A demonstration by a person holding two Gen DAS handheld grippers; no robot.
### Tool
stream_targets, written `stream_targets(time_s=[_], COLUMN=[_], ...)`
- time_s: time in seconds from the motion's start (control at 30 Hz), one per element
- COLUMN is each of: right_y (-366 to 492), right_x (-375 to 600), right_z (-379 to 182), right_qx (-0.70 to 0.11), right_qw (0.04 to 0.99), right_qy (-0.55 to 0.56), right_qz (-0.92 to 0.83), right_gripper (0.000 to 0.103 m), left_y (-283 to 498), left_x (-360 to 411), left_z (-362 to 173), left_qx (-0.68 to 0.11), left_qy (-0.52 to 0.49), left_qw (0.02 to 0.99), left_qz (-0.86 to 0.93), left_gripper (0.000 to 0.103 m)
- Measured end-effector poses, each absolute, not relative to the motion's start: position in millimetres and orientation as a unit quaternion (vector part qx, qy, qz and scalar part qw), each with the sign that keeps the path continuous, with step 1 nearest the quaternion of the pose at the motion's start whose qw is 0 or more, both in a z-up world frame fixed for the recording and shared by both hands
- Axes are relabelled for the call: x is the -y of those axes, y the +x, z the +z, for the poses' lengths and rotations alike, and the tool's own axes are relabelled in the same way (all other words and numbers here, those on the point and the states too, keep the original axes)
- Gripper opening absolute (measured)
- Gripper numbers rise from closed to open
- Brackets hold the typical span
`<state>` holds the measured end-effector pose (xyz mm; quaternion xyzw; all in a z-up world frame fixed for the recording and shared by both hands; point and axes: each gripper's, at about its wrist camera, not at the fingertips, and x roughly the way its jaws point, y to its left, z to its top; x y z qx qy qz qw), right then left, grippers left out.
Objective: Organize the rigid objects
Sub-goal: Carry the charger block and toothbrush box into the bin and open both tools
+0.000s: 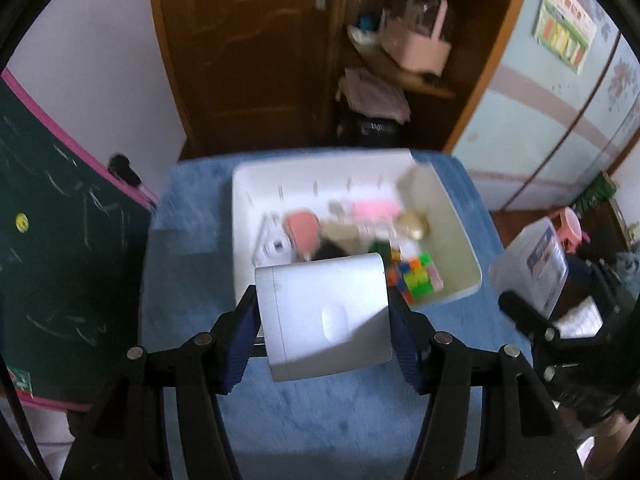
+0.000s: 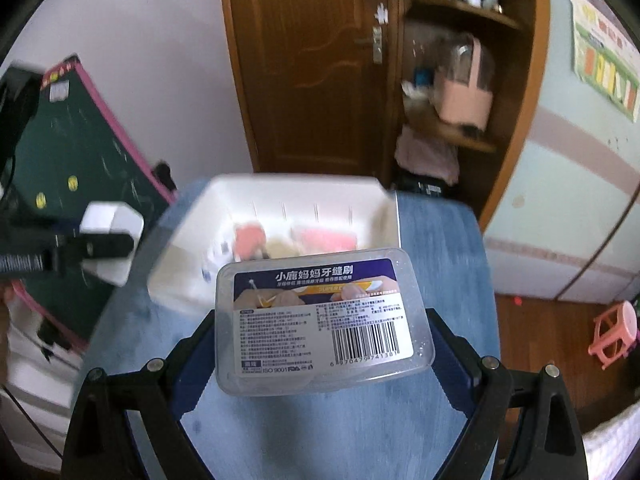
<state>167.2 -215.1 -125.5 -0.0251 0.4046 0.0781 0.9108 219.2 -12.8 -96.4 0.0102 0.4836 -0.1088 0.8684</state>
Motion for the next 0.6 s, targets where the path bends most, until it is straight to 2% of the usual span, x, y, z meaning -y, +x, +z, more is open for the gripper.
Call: stream_targets(time_s=[0.17, 0.27, 0.43, 0.6], right_y=[221, 256, 314, 362], right_x=[205, 203, 198, 189], right_z=[-86, -82, -113, -177], right_qx=[-0.395, -0.399, -0.441, -0.508], right_qw=[0.915, 0.915, 0.896, 0.86], right_qy=[-0.02, -0.015, -0.008, -0.009], right_qz=[0.076, 0.064, 0.049, 0.04], right_gripper=[0.095, 0.095, 0.095, 0.095], left_y=[242, 259, 288, 306], left_x=[17, 25, 45, 62], left_z=[-88, -100, -155, -208], left_qx=[-0.471, -0.479, -0.518, -0.561], left_qy=[0.022, 0.027, 0.039, 0.031], left_qw=[0.877, 0.874, 0.851, 0.824], left_qz=[-0.093, -0.085, -0.075, -0.073], left_gripper=[0.064, 0.064, 0.064, 0.064])
